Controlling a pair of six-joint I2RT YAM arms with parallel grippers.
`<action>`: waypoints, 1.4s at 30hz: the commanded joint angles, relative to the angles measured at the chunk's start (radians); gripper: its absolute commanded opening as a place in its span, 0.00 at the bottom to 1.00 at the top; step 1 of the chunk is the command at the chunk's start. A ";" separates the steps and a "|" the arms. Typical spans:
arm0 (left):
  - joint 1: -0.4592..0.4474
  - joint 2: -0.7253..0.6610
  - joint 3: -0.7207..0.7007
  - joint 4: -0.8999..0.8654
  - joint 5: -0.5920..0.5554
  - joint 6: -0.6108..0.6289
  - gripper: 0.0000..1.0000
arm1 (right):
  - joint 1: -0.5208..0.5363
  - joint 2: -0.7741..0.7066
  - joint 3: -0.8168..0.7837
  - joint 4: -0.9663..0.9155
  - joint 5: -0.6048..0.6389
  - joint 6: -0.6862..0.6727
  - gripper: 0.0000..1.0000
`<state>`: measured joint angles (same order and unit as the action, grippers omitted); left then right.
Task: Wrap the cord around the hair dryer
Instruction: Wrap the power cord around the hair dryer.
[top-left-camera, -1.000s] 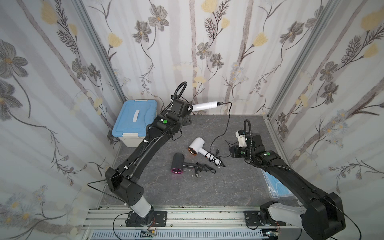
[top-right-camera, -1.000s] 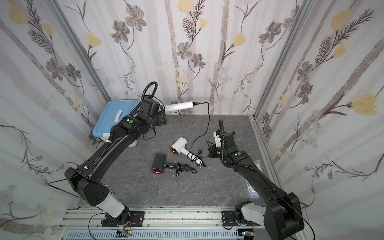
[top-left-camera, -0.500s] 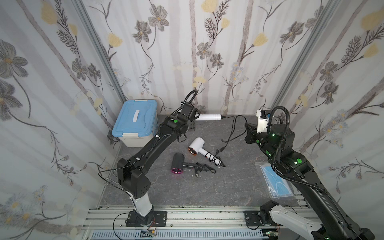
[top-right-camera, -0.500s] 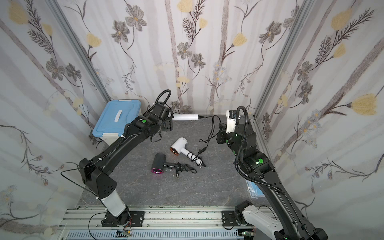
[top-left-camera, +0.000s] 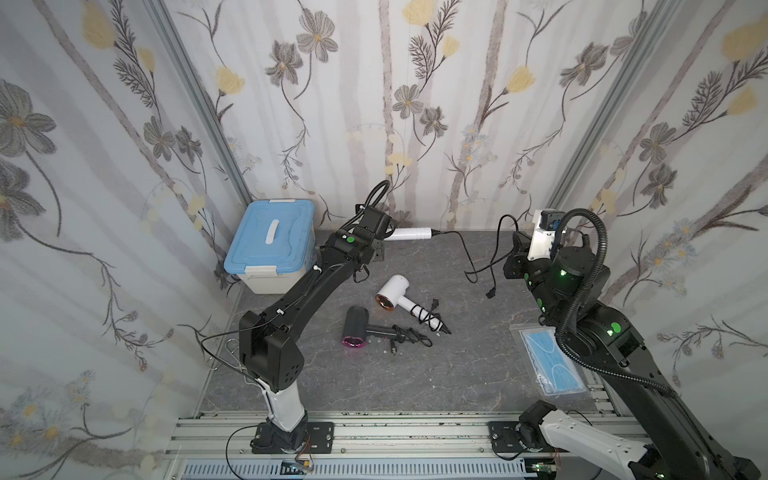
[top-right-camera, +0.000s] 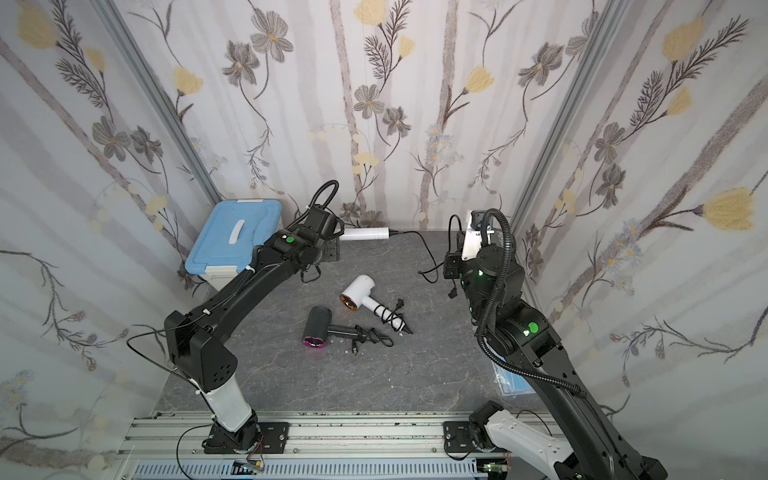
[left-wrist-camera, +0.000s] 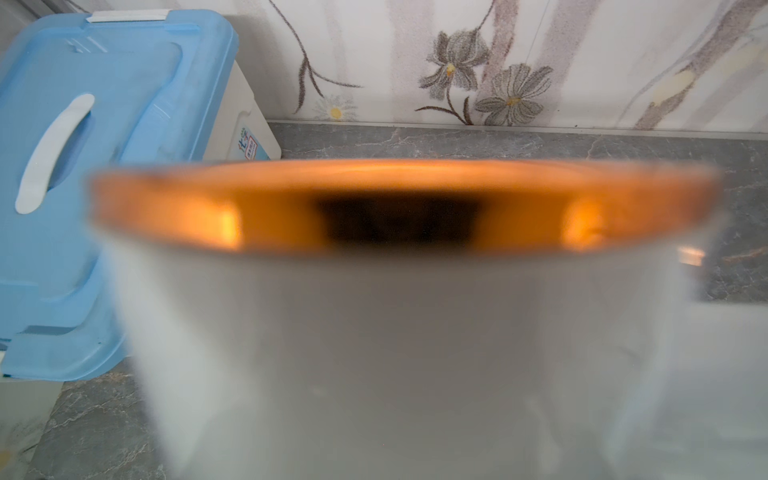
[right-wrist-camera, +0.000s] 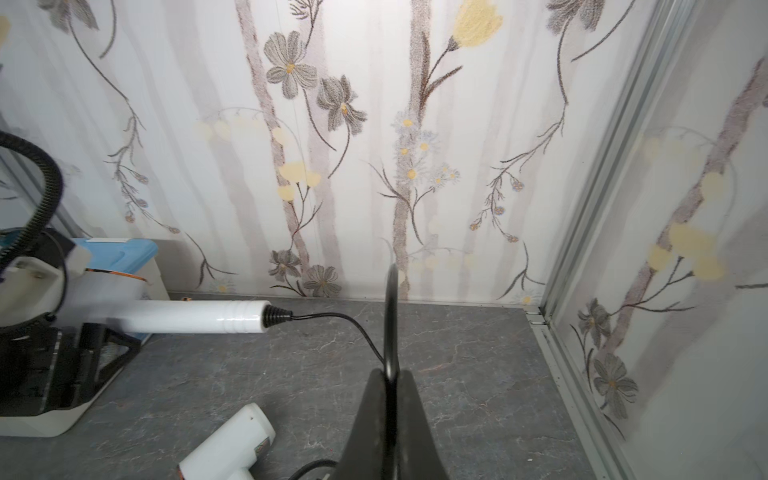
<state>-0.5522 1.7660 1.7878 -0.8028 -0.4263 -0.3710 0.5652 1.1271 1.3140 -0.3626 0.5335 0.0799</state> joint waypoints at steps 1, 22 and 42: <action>0.012 -0.031 -0.013 0.053 -0.029 -0.024 0.00 | 0.005 0.010 0.010 0.044 0.087 -0.100 0.00; -0.086 0.069 0.035 -0.021 0.270 0.281 0.00 | 0.117 0.243 0.189 0.263 0.056 -0.823 0.00; -0.226 -0.021 -0.221 0.032 0.475 0.402 0.00 | 0.035 0.683 0.772 0.173 0.042 -0.884 0.00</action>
<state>-0.7670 1.7683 1.5841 -0.8127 -0.0135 -0.0135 0.6243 1.7683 2.0254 -0.1917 0.5697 -0.8181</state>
